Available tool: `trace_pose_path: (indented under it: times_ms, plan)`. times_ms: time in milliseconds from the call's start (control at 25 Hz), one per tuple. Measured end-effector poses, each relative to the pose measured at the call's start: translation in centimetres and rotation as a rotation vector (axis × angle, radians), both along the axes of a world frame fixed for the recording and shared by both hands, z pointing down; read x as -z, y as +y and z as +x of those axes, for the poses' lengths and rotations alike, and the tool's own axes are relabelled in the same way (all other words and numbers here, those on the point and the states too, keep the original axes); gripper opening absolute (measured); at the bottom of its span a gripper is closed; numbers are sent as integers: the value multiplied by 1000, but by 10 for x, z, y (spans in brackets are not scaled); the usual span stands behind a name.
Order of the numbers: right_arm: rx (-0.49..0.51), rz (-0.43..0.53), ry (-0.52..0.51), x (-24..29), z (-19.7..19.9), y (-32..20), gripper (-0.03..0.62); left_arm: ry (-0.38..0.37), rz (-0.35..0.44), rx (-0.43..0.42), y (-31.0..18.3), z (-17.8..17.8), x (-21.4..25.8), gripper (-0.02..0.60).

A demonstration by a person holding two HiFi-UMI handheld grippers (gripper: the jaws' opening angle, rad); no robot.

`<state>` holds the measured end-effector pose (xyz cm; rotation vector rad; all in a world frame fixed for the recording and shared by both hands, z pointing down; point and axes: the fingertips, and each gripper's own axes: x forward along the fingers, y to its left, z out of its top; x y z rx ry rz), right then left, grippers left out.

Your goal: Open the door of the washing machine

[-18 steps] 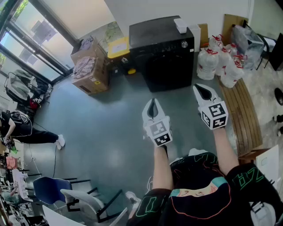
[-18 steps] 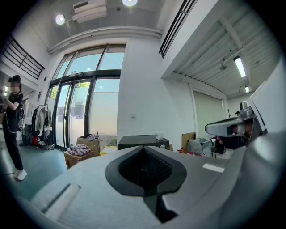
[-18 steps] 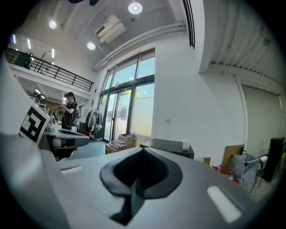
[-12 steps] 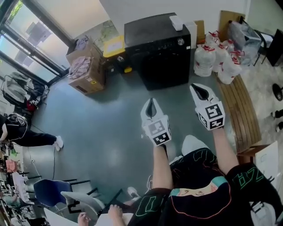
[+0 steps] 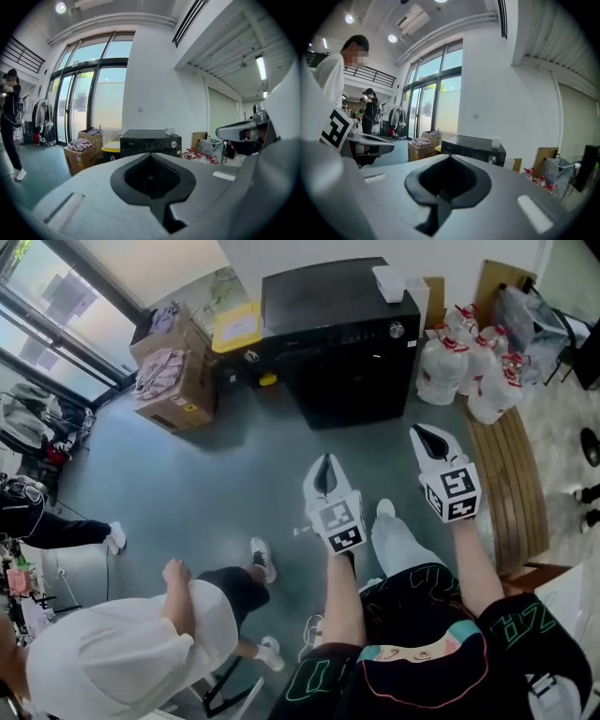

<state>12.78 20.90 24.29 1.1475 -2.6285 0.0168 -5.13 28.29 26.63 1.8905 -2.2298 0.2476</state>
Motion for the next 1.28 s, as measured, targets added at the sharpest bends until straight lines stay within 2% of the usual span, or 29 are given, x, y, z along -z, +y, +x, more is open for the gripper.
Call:
trace_pose_path:
  times_ms: [160,360,560,680,920,1040,1280]
  plan:
    - [17,-61,5,-20,-20,-44,3,26,-93,13,-39,-13,-29,11]
    - [-4,-132,6,-52,-27,-115,3,12,-210,-11,-103,-21,-65,11]
    - [-30,-161,-28,-63,-25,-190,3,-10,-244,-19,-177,-26,-74,11]
    - [-28,-165,-35,-65,-31,-224,3,-12,-237,-28,-215,-28,-75,11]
    - [-6,-189,-23,-78,-50,-265,3,4,-277,-34,-253,-40,-89,11]
    - [19,-205,5,-89,-69,-277,3,-4,-298,-46,-264,-56,-102,11]
    - [67,-244,133,-132,-105,-304,3,38,-354,-63,-298,-95,-157,11]
